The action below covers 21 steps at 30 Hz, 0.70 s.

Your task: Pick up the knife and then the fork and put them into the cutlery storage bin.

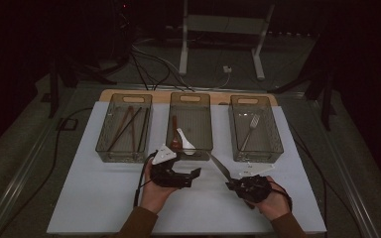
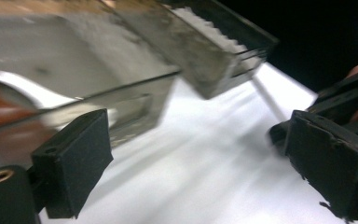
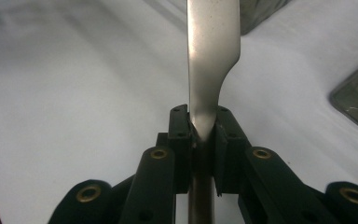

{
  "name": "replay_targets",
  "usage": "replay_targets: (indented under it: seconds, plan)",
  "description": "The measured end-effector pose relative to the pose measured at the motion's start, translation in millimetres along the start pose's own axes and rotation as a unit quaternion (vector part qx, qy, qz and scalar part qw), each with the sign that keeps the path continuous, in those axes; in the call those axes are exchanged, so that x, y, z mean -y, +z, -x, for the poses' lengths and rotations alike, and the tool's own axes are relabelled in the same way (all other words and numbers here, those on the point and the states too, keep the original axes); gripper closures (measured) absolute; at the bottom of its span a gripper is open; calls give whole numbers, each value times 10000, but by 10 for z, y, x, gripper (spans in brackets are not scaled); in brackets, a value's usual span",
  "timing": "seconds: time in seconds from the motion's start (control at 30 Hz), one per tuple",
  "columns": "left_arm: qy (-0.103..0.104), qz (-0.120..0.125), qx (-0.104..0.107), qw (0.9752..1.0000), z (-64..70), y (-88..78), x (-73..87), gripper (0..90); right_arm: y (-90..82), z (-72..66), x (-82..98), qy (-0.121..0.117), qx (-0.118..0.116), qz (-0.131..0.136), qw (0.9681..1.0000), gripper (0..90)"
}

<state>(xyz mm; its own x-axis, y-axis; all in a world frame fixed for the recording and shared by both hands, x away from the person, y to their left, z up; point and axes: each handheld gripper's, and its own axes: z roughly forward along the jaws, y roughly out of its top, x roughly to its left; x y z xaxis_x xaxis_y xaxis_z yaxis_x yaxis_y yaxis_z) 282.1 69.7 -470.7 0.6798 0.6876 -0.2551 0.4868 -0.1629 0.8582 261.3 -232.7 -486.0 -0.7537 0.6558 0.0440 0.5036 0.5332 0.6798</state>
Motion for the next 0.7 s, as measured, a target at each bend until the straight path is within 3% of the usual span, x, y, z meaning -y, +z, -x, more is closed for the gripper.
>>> replay_targets:
  seconds: [0.17, 0.33, 0.6, 0.7]
  plan:
    - [252, 73, -560, 9981, -136, -290, 37, 11, -19, 22, -6, 86, 73, 54, 9999, 804]
    - [307, 106, -845, 9959, -287, -561, 105, 11, -56, 65, -17, 205, 156, 121, 9996, 804]
    - [232, 154, -1476, 9887, -569, -960, 276, 10, -164, 221, -66, 549, 346, 314, 9974, 804]
    - [267, 212, -1710, 9847, -639, -1059, 330, 11, -214, 284, -100, 692, 437, 400, 9958, 804]
